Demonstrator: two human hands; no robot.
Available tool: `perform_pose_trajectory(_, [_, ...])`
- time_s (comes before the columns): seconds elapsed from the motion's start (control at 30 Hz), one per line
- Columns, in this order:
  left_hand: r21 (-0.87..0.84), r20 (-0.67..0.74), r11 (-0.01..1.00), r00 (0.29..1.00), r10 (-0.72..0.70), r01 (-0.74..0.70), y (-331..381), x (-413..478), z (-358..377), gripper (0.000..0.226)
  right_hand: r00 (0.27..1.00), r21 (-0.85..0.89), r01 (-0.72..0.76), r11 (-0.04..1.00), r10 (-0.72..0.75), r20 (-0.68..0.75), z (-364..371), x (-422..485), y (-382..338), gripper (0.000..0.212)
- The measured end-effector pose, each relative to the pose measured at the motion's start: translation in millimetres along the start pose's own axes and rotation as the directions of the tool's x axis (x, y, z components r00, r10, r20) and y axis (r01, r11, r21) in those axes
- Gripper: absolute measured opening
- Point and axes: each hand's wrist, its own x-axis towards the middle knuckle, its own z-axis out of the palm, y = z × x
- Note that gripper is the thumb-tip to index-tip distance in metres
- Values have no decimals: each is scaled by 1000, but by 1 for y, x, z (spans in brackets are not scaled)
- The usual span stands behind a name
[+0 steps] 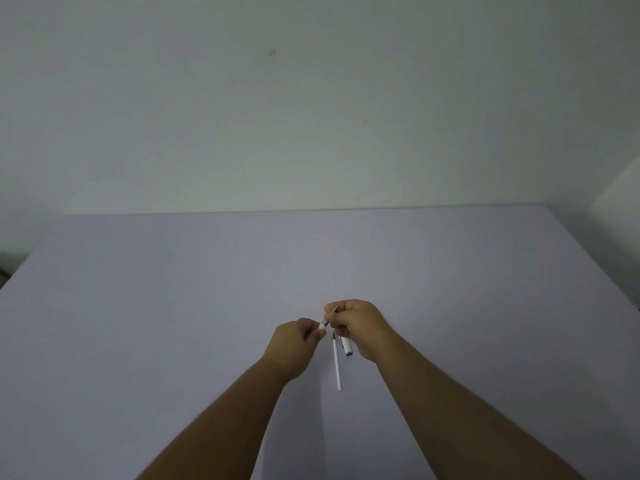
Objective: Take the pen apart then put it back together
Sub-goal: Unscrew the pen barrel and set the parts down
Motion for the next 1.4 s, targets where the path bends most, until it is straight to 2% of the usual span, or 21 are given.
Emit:
perform_pose_trajectory(0.07, [-1, -2, 1000, 1000, 6, -6, 1, 0, -1, 25, 1000, 2, -13, 1000, 13, -7, 0, -2, -2, 6])
perform_pose_trajectory(0.17, [11, -2, 1000, 1000, 19, -19, 2, -1, 0, 25, 998, -77, -38, 996, 33, -62, 0, -2, -1, 16])
perform_pose_trajectory(0.23, [13, -4, 1000, 1000, 20, -20, 2, -1, 0, 25, 999, -40, -18, 999, 16, -51, 1, -3, -2, 8])
perform_pose_trajectory(0.3, [17, -5, 1000, 1000, 17, -17, 2, -1, 1, 25, 1000, 20, -8, 1000, 8, -30, 1, -3, -2, 12])
perform_pose_trajectory(0.37, [15, -4, 1000, 1000, 18, -18, 1, -2, 1, 25, 998, -7, -31, 999, 31, -52, 1, -5, -3, 6])
perform_pose_trajectory(0.43, [14, -3, 1000, 1000, 21, -21, 1, -2, 1, 25, 995, -80, -53, 995, 45, -90, 1, -5, -1, 16])
perform_pose_trajectory(0.5, [19, -2, 1000, 1000, 20, -20, 0, -2, 2, 24, 996, -60, -33, 998, 28, -82, 1, -5, -1, 6])
perform_pose_trajectory(0.6, [23, -6, 1000, 1000, 8, -8, 0, -1, 2, 23, 999, 21, -11, 1000, 11, -34, 1, -6, -3, 8])
perform_pose_trajectory(0.63, [22, -7, 1000, 1000, 8, -8, 0, -1, 2, 23, 999, 22, -16, 1000, 17, -41, 1, -7, -3, 2])
perform_pose_trajectory(0.73, [31, -5, 999, 1000, 21, -21, 0, -1, 2, 23, 995, -67, -50, 996, 44, -91, 0, -8, -1, 13])
perform_pose_trajectory(0.8, [41, -5, 999, 1000, 23, -23, 0, -1, 2, 24, 996, -48, -31, 998, 27, -83, 1, -7, -1, 6])
perform_pose_trajectory(0.9, [37, -7, 999, 1000, 19, -19, -1, -1, 2, 24, 997, -13, -48, 999, 47, -66, 2, -8, -4, 7])
perform_pose_trajectory(1.03, [41, 4, 999, 1000, 29, -29, -1, -1, 2, 21, 996, -61, -37, 997, 32, -85, 1, -10, 0, 12])
perform_pose_trajectory(1.07, [38, 6, 999, 1000, 24, -24, 0, -1, 2, 20, 997, -35, -22, 999, 19, -77, 0, -10, 0, 8])
perform_pose_trajectory(1.17, [38, 3, 999, 1000, 13, -13, 0, -2, 1, 22, 999, 41, -17, 999, 18, -30, 2, -10, -2, 13])
perform_pose_trajectory(1.27, [33, 3, 999, 1000, 20, -20, -1, -2, 1, 24, 998, -32, -62, 998, 61, -28, 3, -12, -1, 8])
perform_pose_trajectory(1.33, [20, 3, 1000, 1000, 18, -18, -1, -2, 1, 24, 999, -39, -19, 999, 17, -33, 3, -13, -1, 10])
perform_pose_trajectory(1.4, [9, 0, 1000, 1000, 4, -4, 0, -1, 1, 24, 998, 37, 29, 999, -27, -58, 2, -11, -2, 16])
